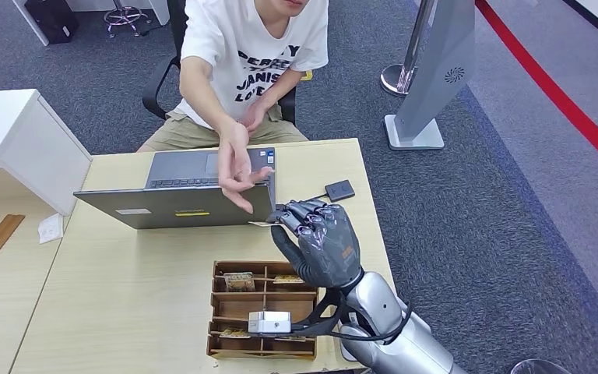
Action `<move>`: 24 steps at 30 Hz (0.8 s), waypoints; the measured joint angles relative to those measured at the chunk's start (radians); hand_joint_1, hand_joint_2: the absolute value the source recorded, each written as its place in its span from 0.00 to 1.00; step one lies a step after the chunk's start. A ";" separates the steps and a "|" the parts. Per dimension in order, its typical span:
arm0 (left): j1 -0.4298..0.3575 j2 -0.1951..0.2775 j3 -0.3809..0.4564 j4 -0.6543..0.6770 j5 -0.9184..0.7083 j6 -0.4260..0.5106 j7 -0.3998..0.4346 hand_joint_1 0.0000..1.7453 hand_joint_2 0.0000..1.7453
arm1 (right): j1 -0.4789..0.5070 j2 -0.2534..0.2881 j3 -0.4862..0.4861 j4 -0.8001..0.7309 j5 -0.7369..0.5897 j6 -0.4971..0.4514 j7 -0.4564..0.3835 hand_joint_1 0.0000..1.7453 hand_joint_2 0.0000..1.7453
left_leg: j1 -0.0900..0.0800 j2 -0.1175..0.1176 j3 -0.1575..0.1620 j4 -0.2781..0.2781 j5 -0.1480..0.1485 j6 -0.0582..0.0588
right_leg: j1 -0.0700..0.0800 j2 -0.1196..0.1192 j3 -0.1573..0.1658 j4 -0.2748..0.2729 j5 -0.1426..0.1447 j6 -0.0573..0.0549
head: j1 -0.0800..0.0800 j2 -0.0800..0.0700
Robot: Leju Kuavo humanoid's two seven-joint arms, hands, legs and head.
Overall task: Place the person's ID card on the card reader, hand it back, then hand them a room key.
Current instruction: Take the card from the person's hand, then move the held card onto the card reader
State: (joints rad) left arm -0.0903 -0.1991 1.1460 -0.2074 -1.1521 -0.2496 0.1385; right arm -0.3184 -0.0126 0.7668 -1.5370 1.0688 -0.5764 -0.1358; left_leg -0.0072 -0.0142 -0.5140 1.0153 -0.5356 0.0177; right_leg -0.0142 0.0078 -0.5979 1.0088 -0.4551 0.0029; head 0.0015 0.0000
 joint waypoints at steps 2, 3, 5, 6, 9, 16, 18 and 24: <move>0.000 0.000 0.000 0.000 0.001 0.001 0.000 0.00 0.00 | 0.000 0.000 0.000 0.000 0.000 0.000 0.000 1.00 1.00 | 0.000 0.000 0.000 0.000 0.000 0.000 | 0.000 0.000 0.000 0.000 0.000 0.000 | 0.000 0.000; 0.000 0.000 0.000 0.000 0.001 0.001 0.000 0.00 0.00 | 0.001 0.000 0.000 0.000 -0.001 0.000 0.000 1.00 1.00 | 0.000 0.000 0.000 0.000 0.000 0.000 | 0.000 0.000 0.000 0.000 0.000 0.000 | 0.000 0.000; 0.000 0.001 0.000 0.000 0.002 0.001 0.000 0.00 0.00 | 0.002 0.000 0.000 0.000 -0.002 0.000 0.000 1.00 1.00 | 0.000 0.000 0.000 0.000 0.000 0.000 | 0.000 0.000 0.000 0.000 0.000 0.000 | 0.000 0.000; 0.000 0.001 0.000 0.000 0.003 0.001 0.000 0.00 0.00 | 0.003 0.000 0.000 0.000 -0.004 0.000 0.001 1.00 1.00 | 0.000 0.000 0.000 0.000 0.000 0.000 | 0.000 0.000 0.000 0.000 0.000 0.000 | 0.000 0.000; 0.000 0.002 0.000 0.000 0.008 0.002 -0.002 0.00 0.00 | 0.013 0.001 0.000 -0.001 -0.035 0.002 -0.001 1.00 1.00 | 0.000 0.000 0.000 0.000 0.000 0.000 | 0.000 0.000 0.000 0.000 0.000 0.000 | 0.000 0.000; 0.001 0.003 0.002 0.000 0.035 0.012 -0.003 0.00 0.00 | 0.085 0.008 -0.043 -0.066 -0.351 0.027 -0.042 1.00 1.00 | 0.000 0.000 0.000 0.000 0.000 0.000 | 0.000 0.000 0.000 0.000 0.000 0.000 | 0.000 0.000; 0.001 0.003 0.006 0.000 0.048 0.017 -0.003 0.00 0.00 | 0.123 0.008 -0.078 -0.103 -0.521 0.080 -0.064 1.00 1.00 | 0.000 -0.001 0.000 0.000 0.000 0.000 | 0.000 -0.001 0.000 0.000 0.000 0.000 | 0.000 0.000; 0.002 0.008 0.032 0.000 0.081 0.022 -0.003 0.00 0.00 | 0.251 0.009 -0.216 -0.193 -0.905 0.231 -0.104 1.00 1.00 | 0.000 -0.001 -0.001 0.000 0.000 0.000 | 0.000 -0.001 0.000 -0.001 0.000 0.000 | 0.000 0.000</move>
State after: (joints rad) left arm -0.0881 -0.1916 1.1782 -0.2073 -1.0716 -0.2274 0.1358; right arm -0.0674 -0.0031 0.5503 -1.7299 0.1640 -0.3458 -0.2401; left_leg -0.0075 -0.0150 -0.5145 1.0153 -0.5360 0.0179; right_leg -0.0144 0.0067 -0.5981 1.0082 -0.4554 0.0032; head 0.0014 0.0000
